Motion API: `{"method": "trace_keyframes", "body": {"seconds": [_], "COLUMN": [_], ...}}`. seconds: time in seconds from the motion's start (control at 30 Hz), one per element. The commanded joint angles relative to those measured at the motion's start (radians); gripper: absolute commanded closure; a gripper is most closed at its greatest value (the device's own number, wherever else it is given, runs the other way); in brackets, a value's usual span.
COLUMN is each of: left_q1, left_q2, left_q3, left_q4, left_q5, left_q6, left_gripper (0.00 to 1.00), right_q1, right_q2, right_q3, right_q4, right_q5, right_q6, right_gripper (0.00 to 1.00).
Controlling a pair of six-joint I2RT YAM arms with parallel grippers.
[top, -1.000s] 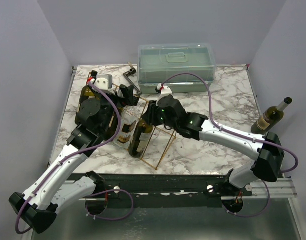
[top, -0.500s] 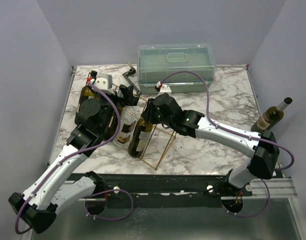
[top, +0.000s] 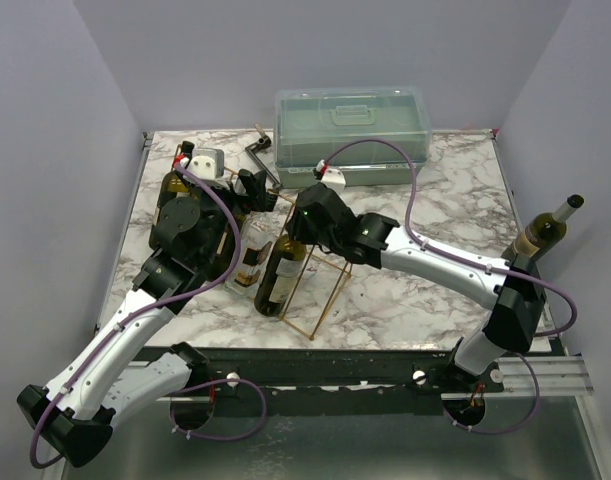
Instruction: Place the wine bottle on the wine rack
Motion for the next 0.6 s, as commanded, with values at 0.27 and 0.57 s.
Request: {"method": "trace_keyframes", "body": {"seconds": [0.27,0.57], "left_q1": [0.007,0.009], "left_q2": [-0.006,-0.006], "left_q3": [-0.009,-0.009], "left_q4": [0.002,0.002], "left_q5": [-0.023,-0.023], "left_q6": [0.005,0.004], "left_gripper": [0.1,0.1], "right_q1": [0.006,0.006], "right_q2": [0.058,0.038], "right_q3": [0.061,0.068], "right_q4": [-0.077,-0.098], "right_q5": [0.101,0.106], "right_q6": [0.072,0.083], "right_gripper": [0.53,0.42]}}
